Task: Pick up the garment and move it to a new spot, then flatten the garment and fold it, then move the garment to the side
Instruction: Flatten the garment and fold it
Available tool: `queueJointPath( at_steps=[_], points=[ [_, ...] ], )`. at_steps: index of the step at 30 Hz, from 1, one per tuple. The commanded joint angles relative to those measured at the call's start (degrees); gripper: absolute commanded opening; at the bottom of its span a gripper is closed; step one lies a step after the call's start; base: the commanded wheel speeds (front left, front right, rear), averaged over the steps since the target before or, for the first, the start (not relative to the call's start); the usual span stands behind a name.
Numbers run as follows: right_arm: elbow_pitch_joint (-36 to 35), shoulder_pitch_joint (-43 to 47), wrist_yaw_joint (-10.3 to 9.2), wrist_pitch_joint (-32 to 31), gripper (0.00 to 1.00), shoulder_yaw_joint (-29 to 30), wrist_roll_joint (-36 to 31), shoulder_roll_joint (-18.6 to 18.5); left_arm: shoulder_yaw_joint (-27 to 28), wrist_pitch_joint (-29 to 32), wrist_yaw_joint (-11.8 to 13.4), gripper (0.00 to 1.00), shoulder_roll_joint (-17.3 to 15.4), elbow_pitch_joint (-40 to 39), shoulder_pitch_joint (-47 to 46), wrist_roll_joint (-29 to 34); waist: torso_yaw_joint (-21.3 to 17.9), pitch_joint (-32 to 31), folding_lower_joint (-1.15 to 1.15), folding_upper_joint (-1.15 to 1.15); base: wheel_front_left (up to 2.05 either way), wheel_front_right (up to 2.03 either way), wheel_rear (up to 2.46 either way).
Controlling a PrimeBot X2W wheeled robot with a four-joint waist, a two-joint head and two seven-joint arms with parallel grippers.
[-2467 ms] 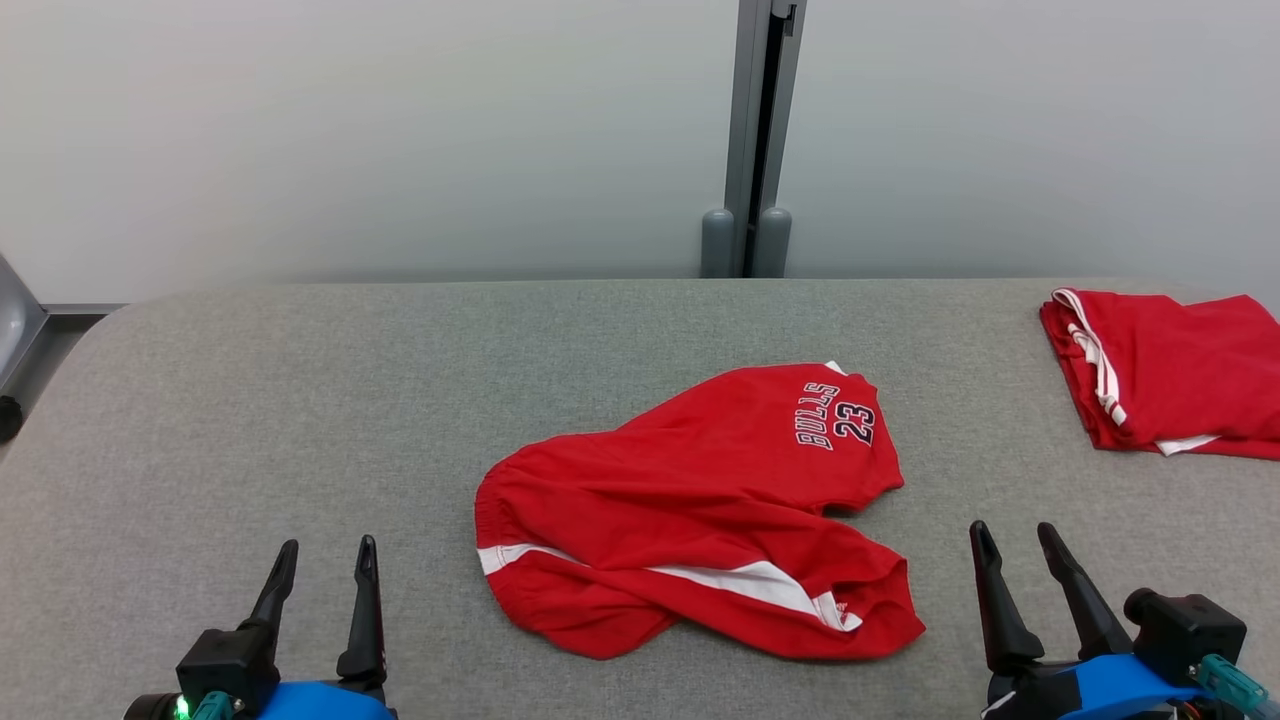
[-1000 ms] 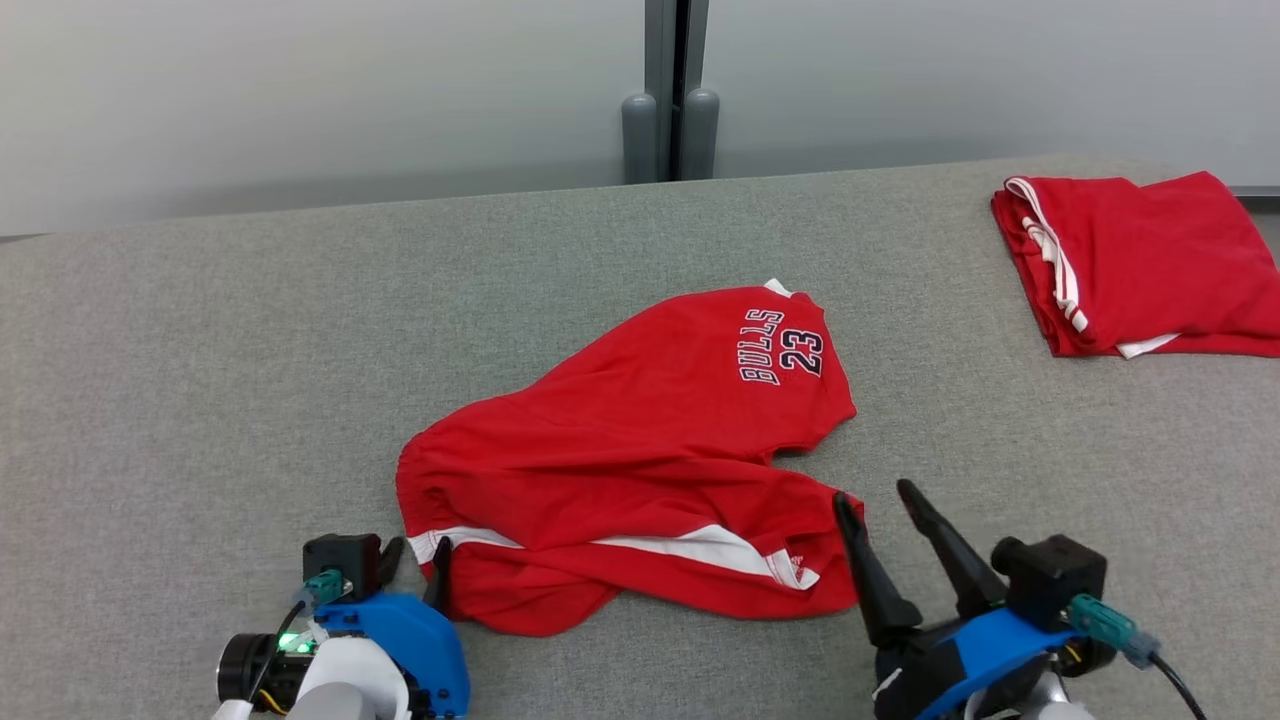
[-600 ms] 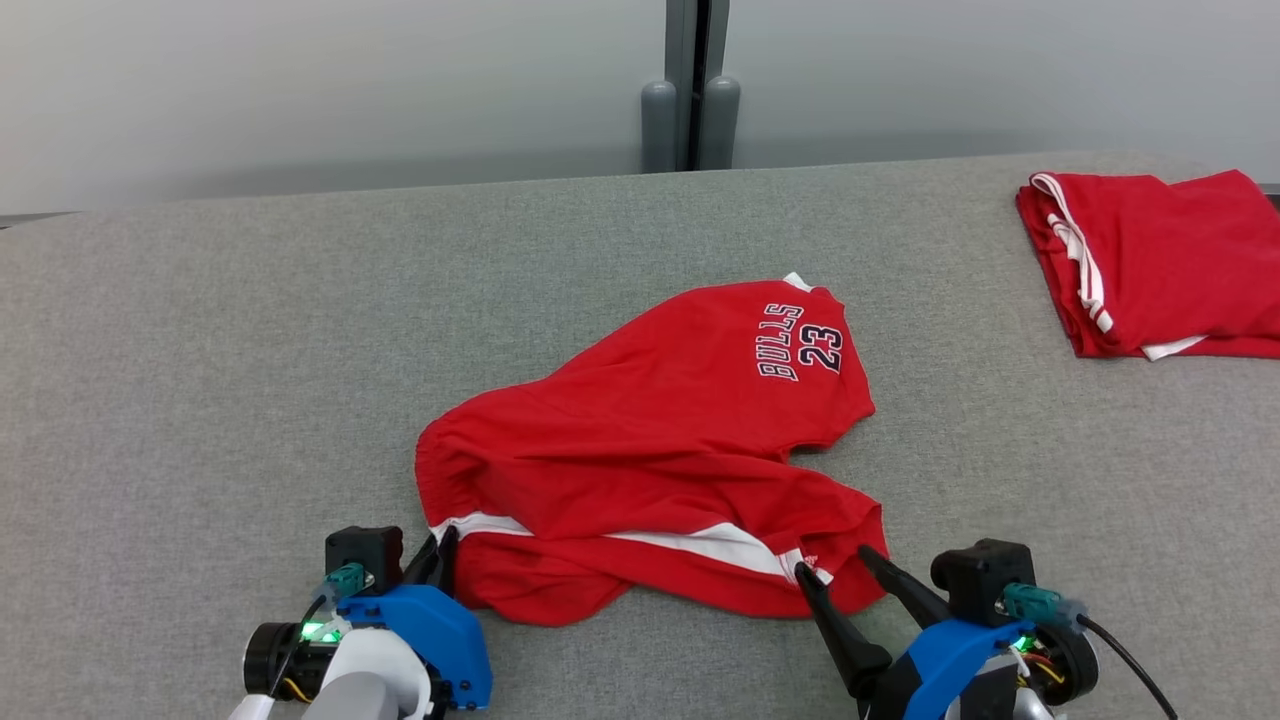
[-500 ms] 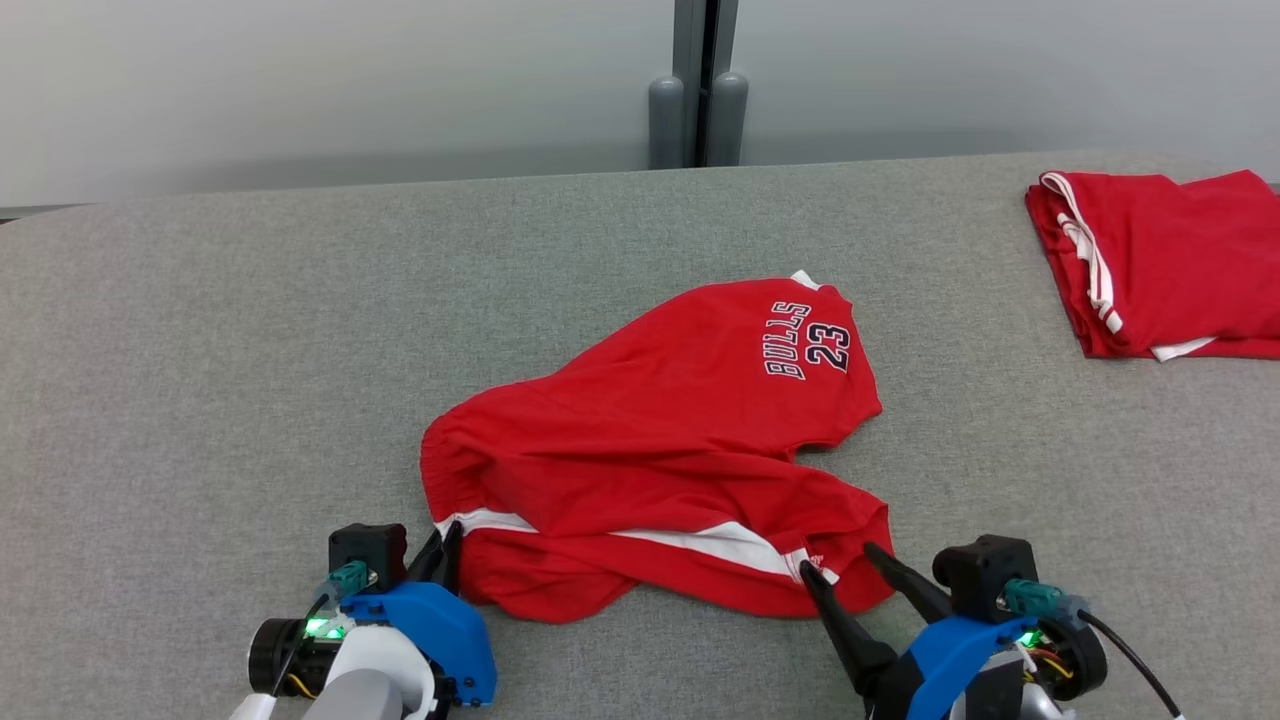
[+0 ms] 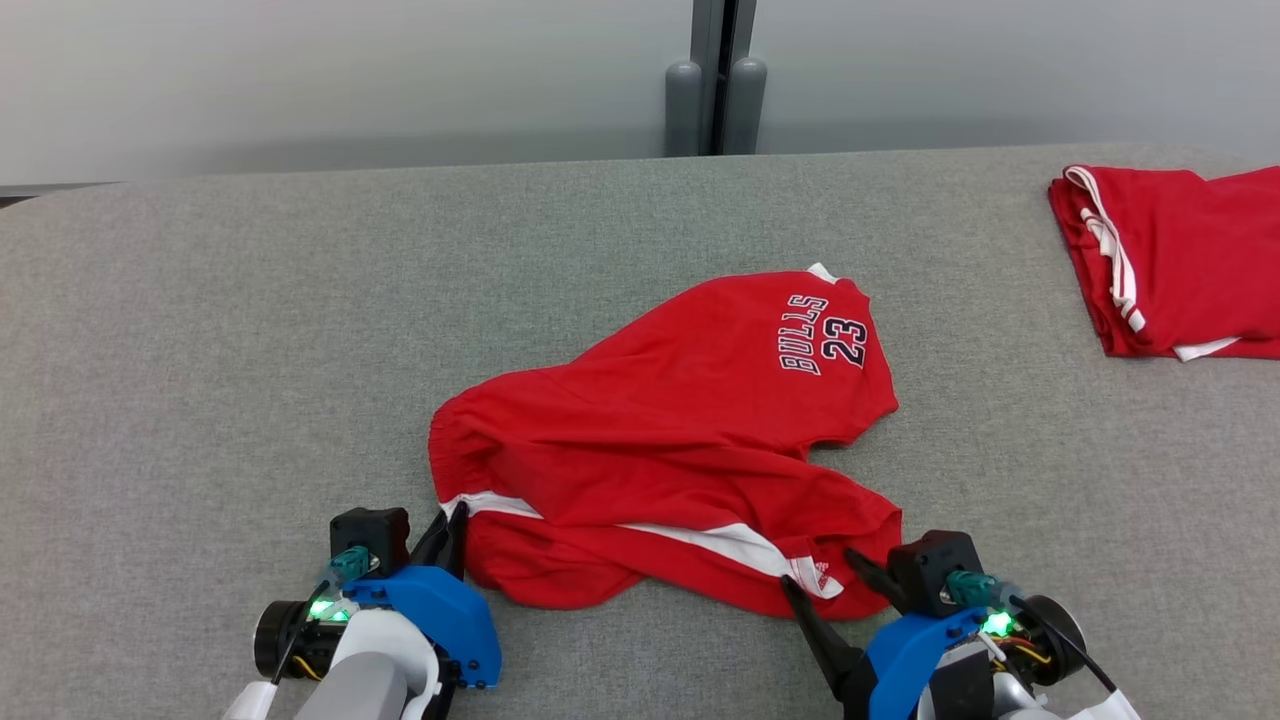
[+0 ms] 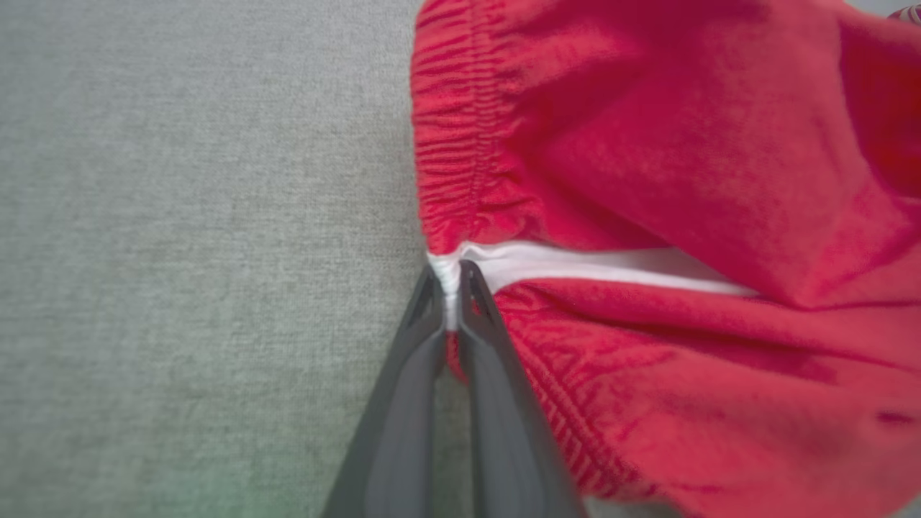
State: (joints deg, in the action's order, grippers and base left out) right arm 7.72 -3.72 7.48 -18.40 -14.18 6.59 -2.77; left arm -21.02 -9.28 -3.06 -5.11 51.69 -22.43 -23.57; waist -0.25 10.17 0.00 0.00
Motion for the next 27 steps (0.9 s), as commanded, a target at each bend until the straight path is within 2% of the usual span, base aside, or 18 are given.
queueJointPath(
  at_steps=[1,2,5,7,10,18,27],
  points=[
    [0.3,-0.81,0.03,0.44,1.0,-0.06,0.42,-0.23,0.02,-0.06,0.04,0.0,-0.35,0.89,-0.17,-0.15,0.01,0.04,0.0,0.0,0.0,0.0,0.0],
    [0.6,-1.02,0.03,0.62,1.0,-0.06,0.7,-0.23,0.0,-0.04,-0.01,0.0,-0.35,1.02,-0.31,-0.24,0.02,0.06,0.0,0.0,0.0,0.0,0.0],
    [1.48,-1.54,0.03,1.54,0.87,0.39,1.89,-0.23,-0.1,-0.44,-0.14,0.0,-0.43,1.39,-0.59,-0.54,0.01,0.13,0.0,0.0,0.0,0.0,0.0],
    [2.06,-1.9,0.03,1.81,0.52,0.73,3.02,-0.23,-0.18,-0.62,-0.09,0.0,-0.46,1.6,-0.76,-0.58,0.03,0.14,0.0,0.0,0.0,0.0,0.0],
    [2.75,-2.01,0.03,2.26,0.47,0.74,4.65,-0.23,-0.39,-0.95,-0.22,0.0,-0.46,1.86,-0.89,-0.73,0.1,0.09,0.0,0.0,0.0,0.0,0.0],
    [3.86,-2.67,0.03,2.16,0.46,-0.33,6.5,-0.23,-0.75,-1.62,-0.34,0.0,-0.56,2.45,-1.23,-1.19,0.11,0.04,0.0,0.0,0.0,0.0,0.0],
    [7.83,-5.7,0.03,2.27,0.36,-1.5,7.86,-0.23,-1.17,-1.84,-0.57,0.0,-0.59,2.9,-1.95,-1.63,0.54,0.32,0.0,0.0,0.0,0.0,0.0]
  ],
)
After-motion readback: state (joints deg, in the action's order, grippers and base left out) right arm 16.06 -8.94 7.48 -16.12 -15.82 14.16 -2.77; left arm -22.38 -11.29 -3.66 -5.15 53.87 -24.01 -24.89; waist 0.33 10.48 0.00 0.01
